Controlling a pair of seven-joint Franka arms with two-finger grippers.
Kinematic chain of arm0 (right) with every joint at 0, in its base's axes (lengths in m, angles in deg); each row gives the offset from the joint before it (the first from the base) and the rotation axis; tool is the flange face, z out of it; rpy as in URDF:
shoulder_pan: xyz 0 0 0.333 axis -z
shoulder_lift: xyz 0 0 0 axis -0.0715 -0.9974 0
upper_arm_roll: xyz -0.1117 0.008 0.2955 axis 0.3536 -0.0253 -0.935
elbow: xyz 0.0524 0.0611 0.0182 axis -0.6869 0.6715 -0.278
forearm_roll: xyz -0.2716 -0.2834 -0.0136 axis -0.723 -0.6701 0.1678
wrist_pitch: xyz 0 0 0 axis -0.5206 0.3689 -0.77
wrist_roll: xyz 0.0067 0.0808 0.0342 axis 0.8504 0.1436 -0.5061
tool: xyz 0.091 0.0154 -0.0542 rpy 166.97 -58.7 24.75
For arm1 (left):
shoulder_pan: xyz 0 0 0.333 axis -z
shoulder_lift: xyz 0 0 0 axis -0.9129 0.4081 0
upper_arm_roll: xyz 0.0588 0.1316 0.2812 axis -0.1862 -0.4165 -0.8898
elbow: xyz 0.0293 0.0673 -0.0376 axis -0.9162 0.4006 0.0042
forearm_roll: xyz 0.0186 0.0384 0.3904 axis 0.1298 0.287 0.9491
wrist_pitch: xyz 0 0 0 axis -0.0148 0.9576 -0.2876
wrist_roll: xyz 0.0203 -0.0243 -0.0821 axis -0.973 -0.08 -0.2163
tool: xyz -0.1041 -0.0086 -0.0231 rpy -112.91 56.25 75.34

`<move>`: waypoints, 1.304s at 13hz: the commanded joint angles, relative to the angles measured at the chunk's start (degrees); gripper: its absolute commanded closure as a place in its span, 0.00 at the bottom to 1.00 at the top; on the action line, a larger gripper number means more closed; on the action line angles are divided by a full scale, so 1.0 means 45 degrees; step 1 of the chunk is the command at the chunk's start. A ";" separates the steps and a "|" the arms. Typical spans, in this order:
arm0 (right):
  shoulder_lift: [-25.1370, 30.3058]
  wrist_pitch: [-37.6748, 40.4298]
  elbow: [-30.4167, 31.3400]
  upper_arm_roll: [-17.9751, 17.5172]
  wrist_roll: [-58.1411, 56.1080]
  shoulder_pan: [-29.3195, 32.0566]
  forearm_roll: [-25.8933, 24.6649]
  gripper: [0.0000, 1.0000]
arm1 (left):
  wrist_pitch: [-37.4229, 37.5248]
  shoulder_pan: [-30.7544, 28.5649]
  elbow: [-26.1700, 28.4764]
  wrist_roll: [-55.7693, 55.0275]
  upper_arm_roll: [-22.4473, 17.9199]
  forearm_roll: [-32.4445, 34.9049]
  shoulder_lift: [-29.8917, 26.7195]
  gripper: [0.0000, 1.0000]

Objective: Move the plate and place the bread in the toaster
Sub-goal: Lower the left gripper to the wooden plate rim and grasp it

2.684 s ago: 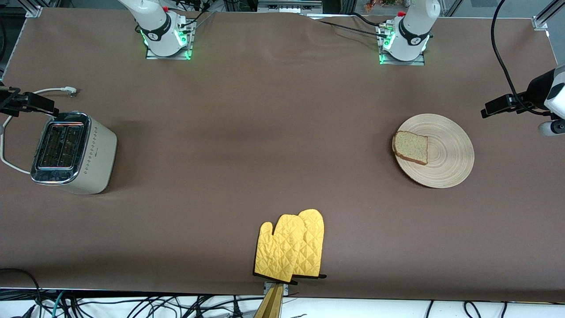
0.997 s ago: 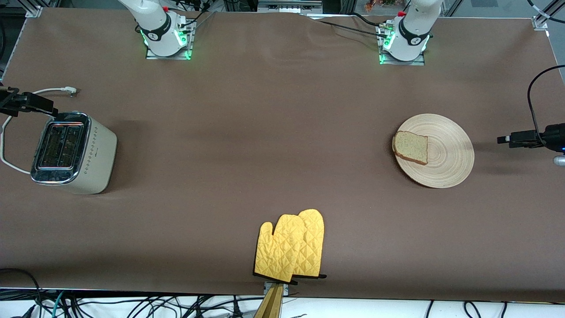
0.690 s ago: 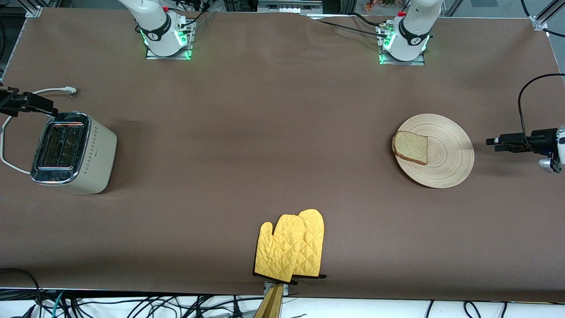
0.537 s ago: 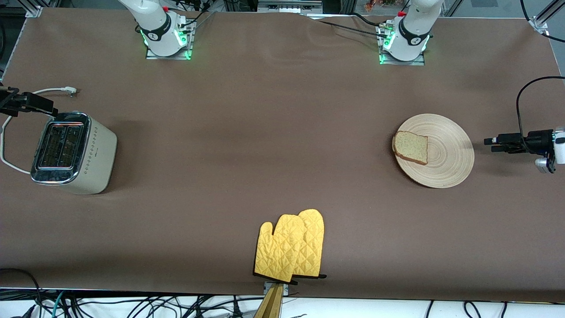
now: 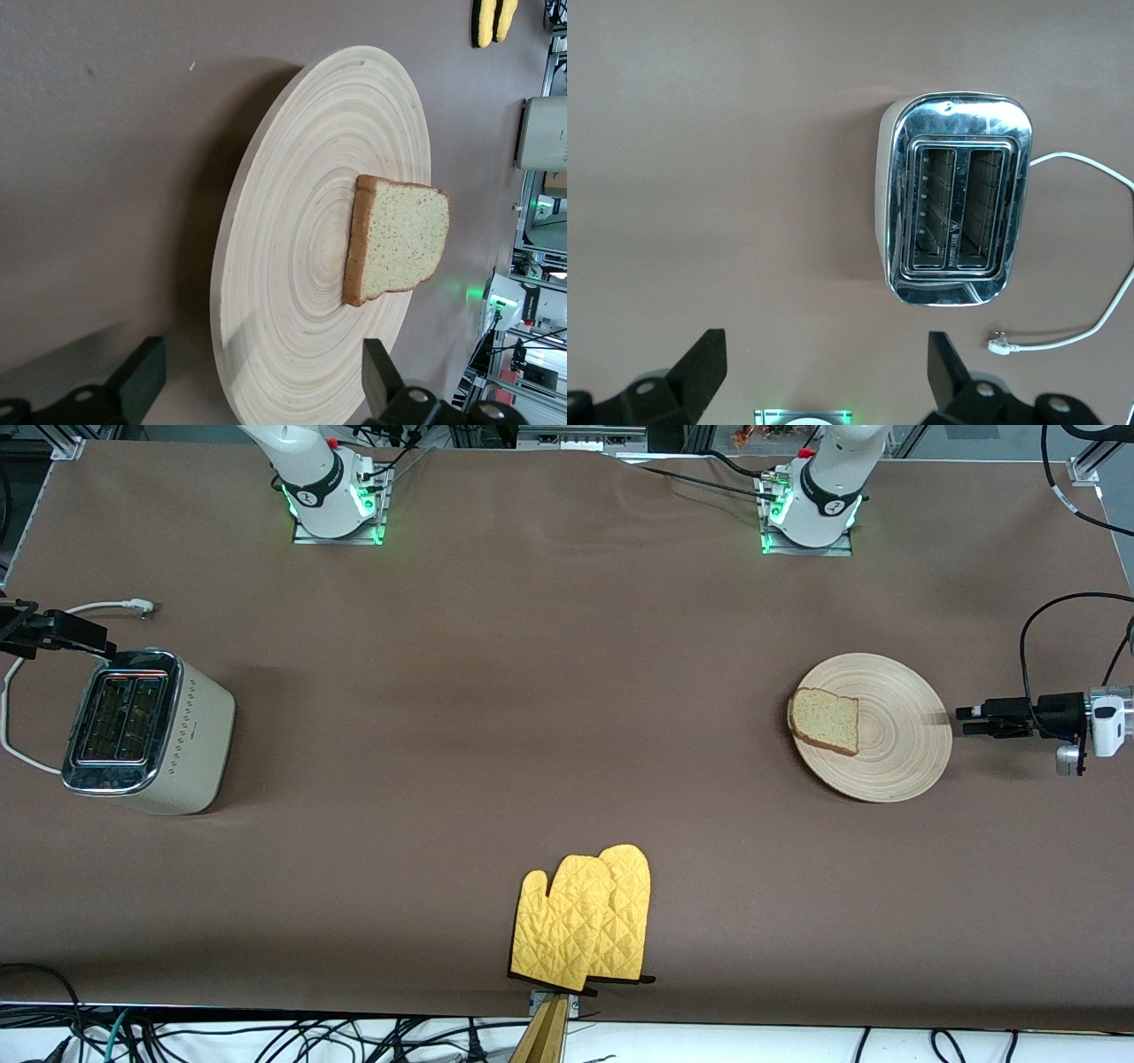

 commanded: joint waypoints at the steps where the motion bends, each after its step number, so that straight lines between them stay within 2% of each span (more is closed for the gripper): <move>1: -0.0039 0.0072 -0.0206 -0.0077 0.0054 0.0083 -0.0102 0.00 | 0.0235 -0.0158 -0.0073 0.0296 0.0139 -0.0606 0.0378 0.12; 3: -0.0039 0.0072 -0.0206 -0.0077 0.0093 0.0102 -0.0102 0.00 | 0.0216 -0.0158 0.0103 0.0257 0.0139 -0.0762 0.0437 0.27; 6: -0.0039 0.0091 -0.0187 -0.0077 0.0093 0.0102 -0.0083 0.00 | 0.0157 -0.0139 0.0338 0.0179 0.0139 -0.1055 0.0516 0.31; 11: -0.0039 0.0072 -0.0206 -0.0077 0.0093 0.0102 -0.0083 0.00 | -0.0544 -0.0041 0.0709 0.0218 0.0119 -0.1057 0.0633 0.59; 12: -0.0039 0.0072 -0.0206 -0.0077 0.0093 0.0102 -0.0083 0.00 | -0.0662 -0.0022 0.0806 0.0257 0.0119 -0.1057 0.0633 0.66; 14: -0.0039 0.0072 -0.0206 -0.0077 0.0093 0.0102 -0.0083 0.00 | -0.0722 -0.0021 0.0827 0.0315 0.0119 -0.1018 0.0652 0.89; 15: -0.0039 0.0072 -0.0206 -0.0077 0.0093 0.0102 -0.0083 0.00 | -0.0838 -0.0002 0.0827 0.0258 0.0119 -0.0960 0.0652 0.96; 17: -0.0039 0.0072 -0.0206 -0.0077 0.0093 0.0102 -0.0083 0.00 | -0.1111 -0.0002 0.0846 0.0276 0.0119 -0.0939 0.0730 0.98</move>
